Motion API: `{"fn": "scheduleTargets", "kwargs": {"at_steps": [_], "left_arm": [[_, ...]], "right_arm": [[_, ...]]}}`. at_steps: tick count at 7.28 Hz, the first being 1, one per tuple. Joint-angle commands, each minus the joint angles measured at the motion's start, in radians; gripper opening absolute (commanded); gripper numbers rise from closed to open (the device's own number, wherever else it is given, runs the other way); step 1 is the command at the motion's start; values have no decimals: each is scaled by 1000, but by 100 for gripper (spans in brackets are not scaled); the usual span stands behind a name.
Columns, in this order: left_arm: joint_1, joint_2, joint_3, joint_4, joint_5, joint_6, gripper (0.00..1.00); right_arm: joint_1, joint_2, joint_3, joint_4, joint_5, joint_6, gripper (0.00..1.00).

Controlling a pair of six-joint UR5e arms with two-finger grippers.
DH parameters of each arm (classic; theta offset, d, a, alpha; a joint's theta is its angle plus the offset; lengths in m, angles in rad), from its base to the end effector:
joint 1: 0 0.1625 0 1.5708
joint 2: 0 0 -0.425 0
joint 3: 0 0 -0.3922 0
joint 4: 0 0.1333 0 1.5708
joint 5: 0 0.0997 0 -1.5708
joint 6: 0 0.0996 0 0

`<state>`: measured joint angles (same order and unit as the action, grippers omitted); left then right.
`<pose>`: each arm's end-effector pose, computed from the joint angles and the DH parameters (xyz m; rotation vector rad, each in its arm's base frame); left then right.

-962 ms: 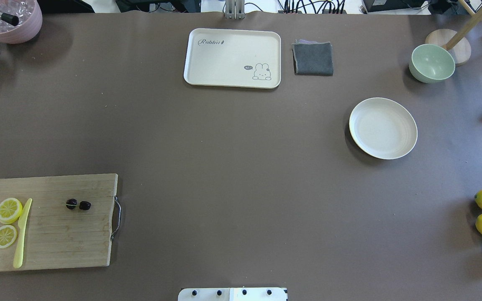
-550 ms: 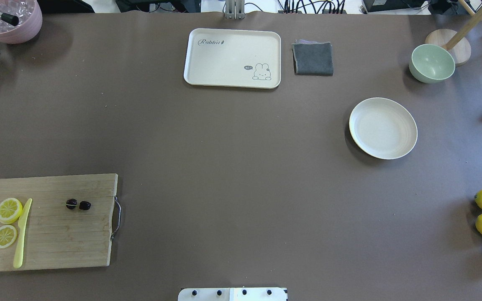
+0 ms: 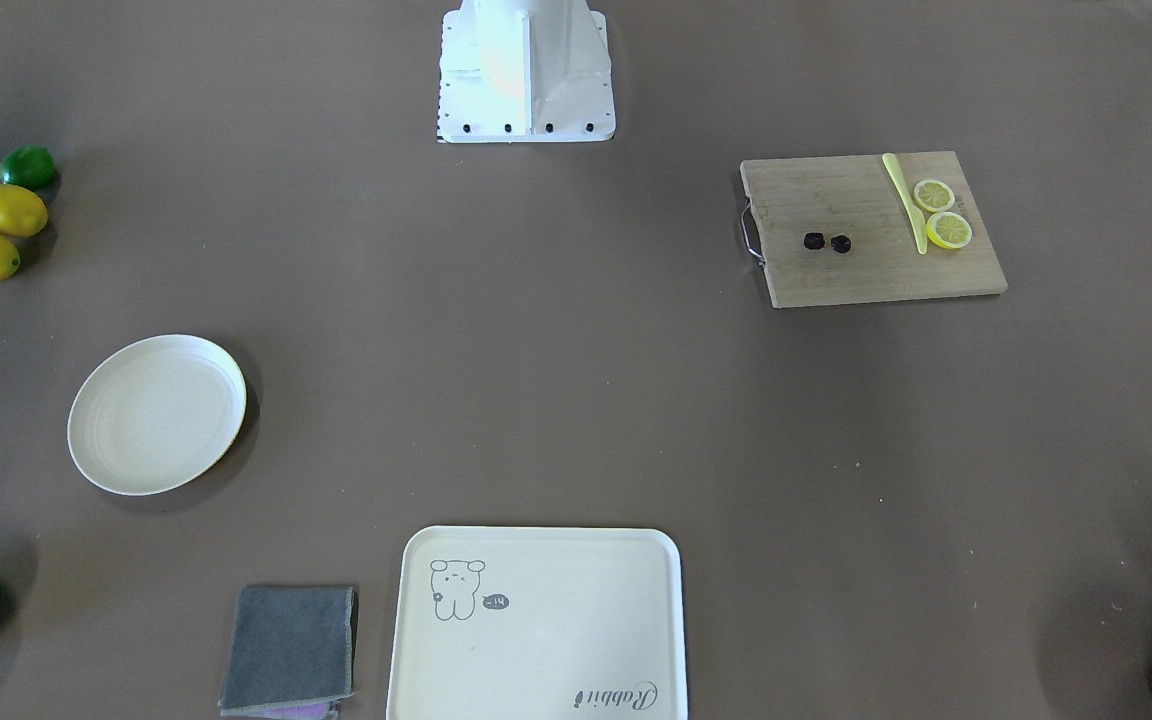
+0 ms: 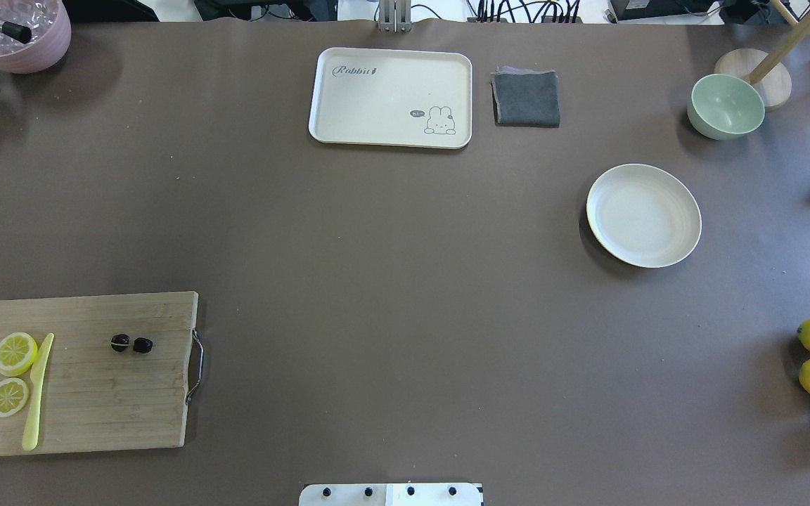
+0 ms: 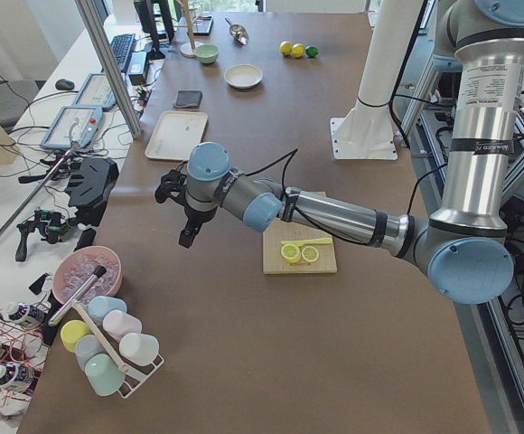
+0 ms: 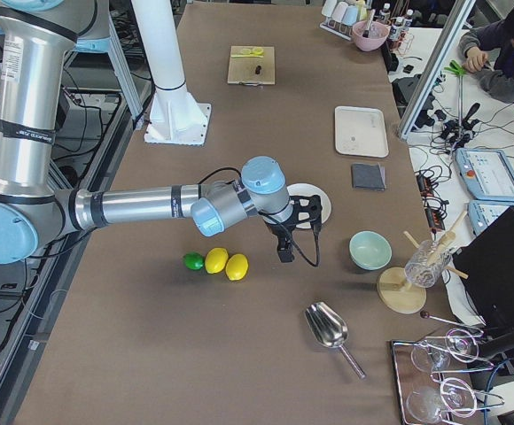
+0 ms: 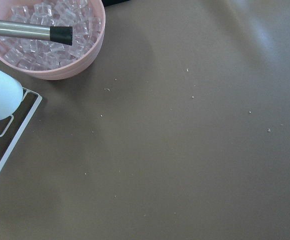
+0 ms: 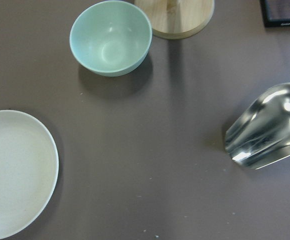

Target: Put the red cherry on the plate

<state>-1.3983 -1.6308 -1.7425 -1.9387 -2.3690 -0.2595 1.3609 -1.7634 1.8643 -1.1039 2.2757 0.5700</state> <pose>0.0297 -0.5315 0.4978 0.3875 0.8759 0.1589 -0.0231 -0.4385 0.5505 0.2422 -0.8400 0.1369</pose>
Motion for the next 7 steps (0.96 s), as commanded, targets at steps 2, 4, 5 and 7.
{"fn": "scheduleTargets", "kwargs": {"at_steps": [2,4,5,7], "left_arm": [[27,5,15,-49,2,-47,98],[27,12,17,-63,2,-47,98],[27,12,18,-63,2,-47,98],[27,11,21,-63,2,-46,98]], "right_arm": [[-279,152,-103,131,-149,353,97],[-405,244,-168,160,-243,462,94],[-464,248,-227,264,-283,526,90],[-473,225,-277,360,-286,550,74]]}}
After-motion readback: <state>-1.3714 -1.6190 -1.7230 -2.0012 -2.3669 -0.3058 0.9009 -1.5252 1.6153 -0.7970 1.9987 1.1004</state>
